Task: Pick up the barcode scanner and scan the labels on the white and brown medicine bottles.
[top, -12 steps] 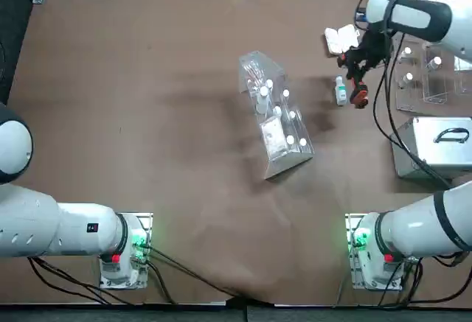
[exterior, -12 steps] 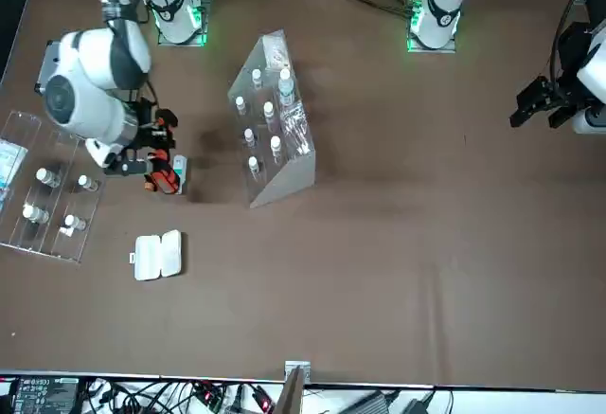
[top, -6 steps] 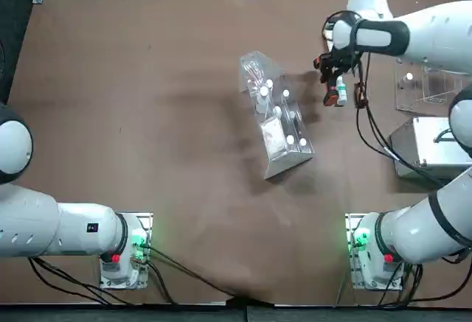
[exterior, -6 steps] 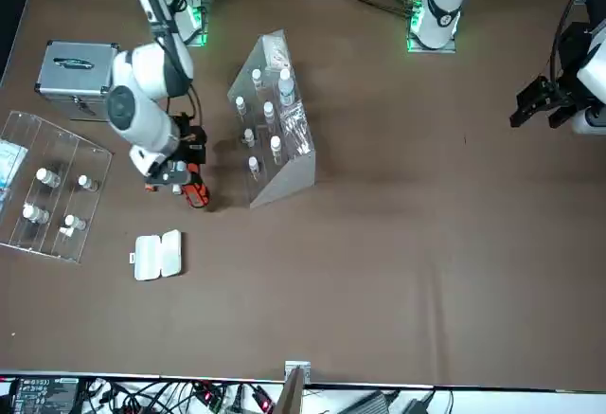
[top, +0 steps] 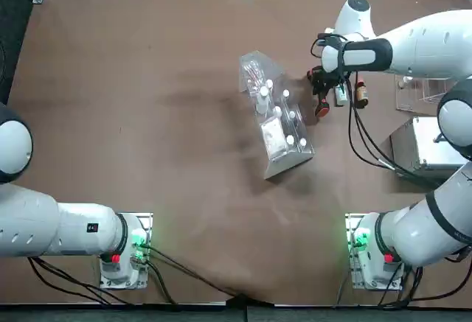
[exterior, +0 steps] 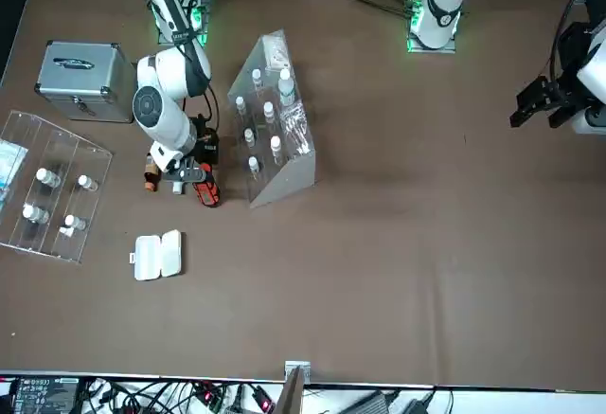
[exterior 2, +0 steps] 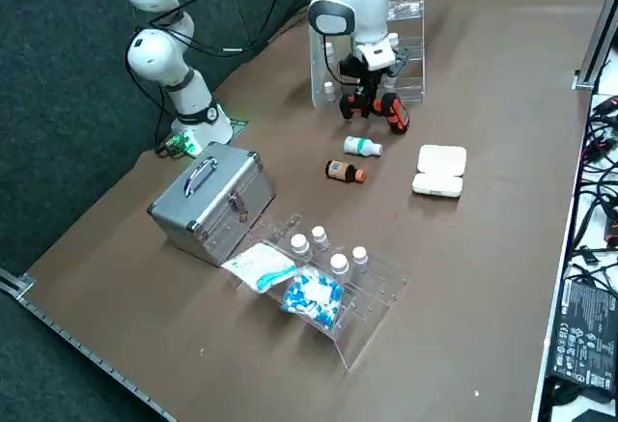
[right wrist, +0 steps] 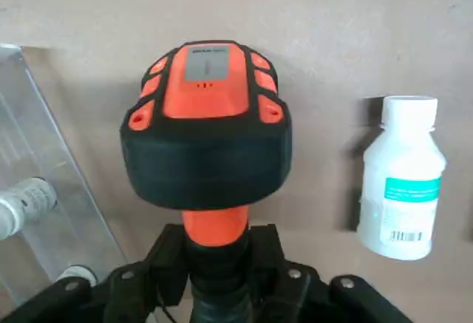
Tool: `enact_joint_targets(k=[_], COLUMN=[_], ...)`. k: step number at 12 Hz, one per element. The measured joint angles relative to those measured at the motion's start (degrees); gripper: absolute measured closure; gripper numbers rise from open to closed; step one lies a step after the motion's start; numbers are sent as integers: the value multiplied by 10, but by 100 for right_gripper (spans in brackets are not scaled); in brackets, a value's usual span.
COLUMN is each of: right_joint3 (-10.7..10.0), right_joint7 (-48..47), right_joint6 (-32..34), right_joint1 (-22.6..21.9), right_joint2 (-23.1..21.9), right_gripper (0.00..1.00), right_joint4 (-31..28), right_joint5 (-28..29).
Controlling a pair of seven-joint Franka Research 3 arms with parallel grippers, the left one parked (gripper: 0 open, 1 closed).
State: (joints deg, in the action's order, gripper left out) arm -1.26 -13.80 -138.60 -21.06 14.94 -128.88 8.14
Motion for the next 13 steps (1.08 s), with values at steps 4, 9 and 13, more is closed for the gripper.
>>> enact_joint_targets(k=[4,9,13], right_joint3=[-3,-3,-4], right_joint7=[0,0,0], right_joint6=[0,-3,0], right_joint1=[0,-1,-1], right_joint2=[5,19,17], right_gripper=[57,55,12], right_joint4=[-5,-3,25], right_joint5=[-4,-17,-19])
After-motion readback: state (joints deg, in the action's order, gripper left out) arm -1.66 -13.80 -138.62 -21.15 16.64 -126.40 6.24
